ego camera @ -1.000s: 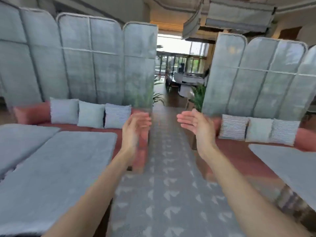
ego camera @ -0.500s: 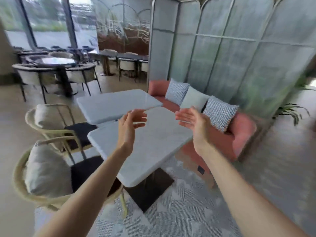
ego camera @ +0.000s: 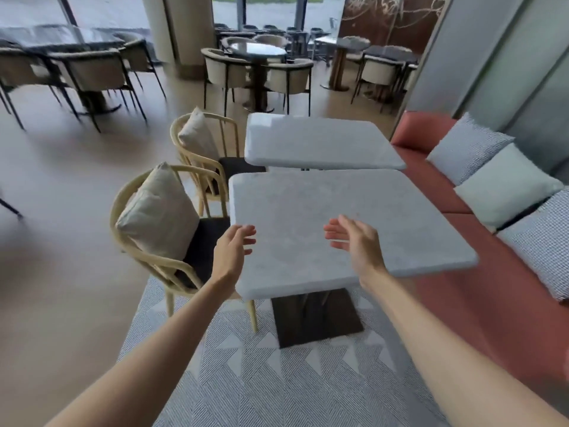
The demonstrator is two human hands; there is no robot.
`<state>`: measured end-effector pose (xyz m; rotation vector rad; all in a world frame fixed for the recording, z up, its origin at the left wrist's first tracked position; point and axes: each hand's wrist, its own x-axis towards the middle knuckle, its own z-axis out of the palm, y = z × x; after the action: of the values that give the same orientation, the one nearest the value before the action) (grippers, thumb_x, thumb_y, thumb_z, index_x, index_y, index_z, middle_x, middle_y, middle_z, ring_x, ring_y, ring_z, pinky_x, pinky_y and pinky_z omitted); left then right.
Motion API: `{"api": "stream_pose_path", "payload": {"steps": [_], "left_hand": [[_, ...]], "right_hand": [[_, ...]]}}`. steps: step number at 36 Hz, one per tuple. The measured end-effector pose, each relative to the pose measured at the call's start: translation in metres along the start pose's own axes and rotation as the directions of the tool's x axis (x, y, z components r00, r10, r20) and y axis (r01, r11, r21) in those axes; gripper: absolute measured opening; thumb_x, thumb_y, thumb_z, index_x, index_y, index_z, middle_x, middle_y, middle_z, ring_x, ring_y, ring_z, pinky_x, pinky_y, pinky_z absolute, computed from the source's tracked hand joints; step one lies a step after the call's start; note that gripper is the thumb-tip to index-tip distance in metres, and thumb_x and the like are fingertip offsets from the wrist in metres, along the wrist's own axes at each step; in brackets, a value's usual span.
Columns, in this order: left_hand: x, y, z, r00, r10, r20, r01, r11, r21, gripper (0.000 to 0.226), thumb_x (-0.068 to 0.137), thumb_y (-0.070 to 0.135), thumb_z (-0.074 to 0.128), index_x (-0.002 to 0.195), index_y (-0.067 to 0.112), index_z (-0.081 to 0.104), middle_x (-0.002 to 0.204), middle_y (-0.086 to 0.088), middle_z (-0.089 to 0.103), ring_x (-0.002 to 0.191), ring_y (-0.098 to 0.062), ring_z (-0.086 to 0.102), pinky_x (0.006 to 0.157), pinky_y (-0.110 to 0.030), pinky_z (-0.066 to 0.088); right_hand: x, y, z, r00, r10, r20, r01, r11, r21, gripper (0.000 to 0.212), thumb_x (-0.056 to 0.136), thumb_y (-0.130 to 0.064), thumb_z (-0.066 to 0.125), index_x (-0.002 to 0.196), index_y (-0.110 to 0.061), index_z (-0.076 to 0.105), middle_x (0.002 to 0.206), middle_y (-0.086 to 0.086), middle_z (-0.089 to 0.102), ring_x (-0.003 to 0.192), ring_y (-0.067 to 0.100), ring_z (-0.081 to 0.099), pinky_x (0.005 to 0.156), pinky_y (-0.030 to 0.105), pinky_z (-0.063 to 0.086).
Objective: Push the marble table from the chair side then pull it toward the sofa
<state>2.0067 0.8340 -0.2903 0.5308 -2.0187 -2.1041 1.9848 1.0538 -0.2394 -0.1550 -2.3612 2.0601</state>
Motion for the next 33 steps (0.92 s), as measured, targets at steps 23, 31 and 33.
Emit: {"api": "stream_pose_path", "payload": {"steps": [23, 31, 33], "left_hand": [[0.116, -0.269, 0.028, 0.964, 0.254, 0.084, -0.188, 0.42, 0.888, 0.054, 0.102, 0.05, 0.024, 0.15, 0.028, 0.035, 0.164, 0.006, 0.023, 0.154, -0.017, 0.007, 0.124, -0.049, 0.007], [0.119, -0.271, 0.031, 0.861, 0.507, 0.043, -0.286, 0.411, 0.866, 0.05, 0.09, 0.032, 0.042, 0.13, 0.011, 0.064, 0.143, -0.008, 0.057, 0.138, -0.032, 0.045, 0.112, -0.051, 0.036], [0.119, -0.272, 0.029, 0.86, 0.506, 0.059, -0.293, 0.396, 0.87, 0.05, 0.089, 0.03, 0.044, 0.129, 0.009, 0.065, 0.142, -0.01, 0.058, 0.137, -0.033, 0.046, 0.111, -0.051, 0.037]], "right_hand": [[0.127, 0.299, 0.099, 0.829, -0.306, 0.469, 0.551, 0.299, -0.779, 0.044, 0.103, -0.042, 0.037, 0.134, -0.015, 0.052, 0.148, 0.008, 0.048, 0.138, 0.026, 0.041, 0.117, 0.042, 0.025], [0.134, 0.312, 0.109, 0.73, -0.566, 0.383, 0.57, 0.194, -0.799, 0.033, 0.091, -0.031, 0.05, 0.115, -0.013, 0.065, 0.126, 0.008, 0.064, 0.118, 0.03, 0.058, 0.101, 0.046, 0.039], [0.133, 0.313, 0.11, 0.728, -0.564, 0.389, 0.571, 0.186, -0.8, 0.034, 0.09, -0.03, 0.05, 0.115, -0.013, 0.065, 0.126, 0.009, 0.064, 0.118, 0.031, 0.058, 0.1, 0.046, 0.039]]}}
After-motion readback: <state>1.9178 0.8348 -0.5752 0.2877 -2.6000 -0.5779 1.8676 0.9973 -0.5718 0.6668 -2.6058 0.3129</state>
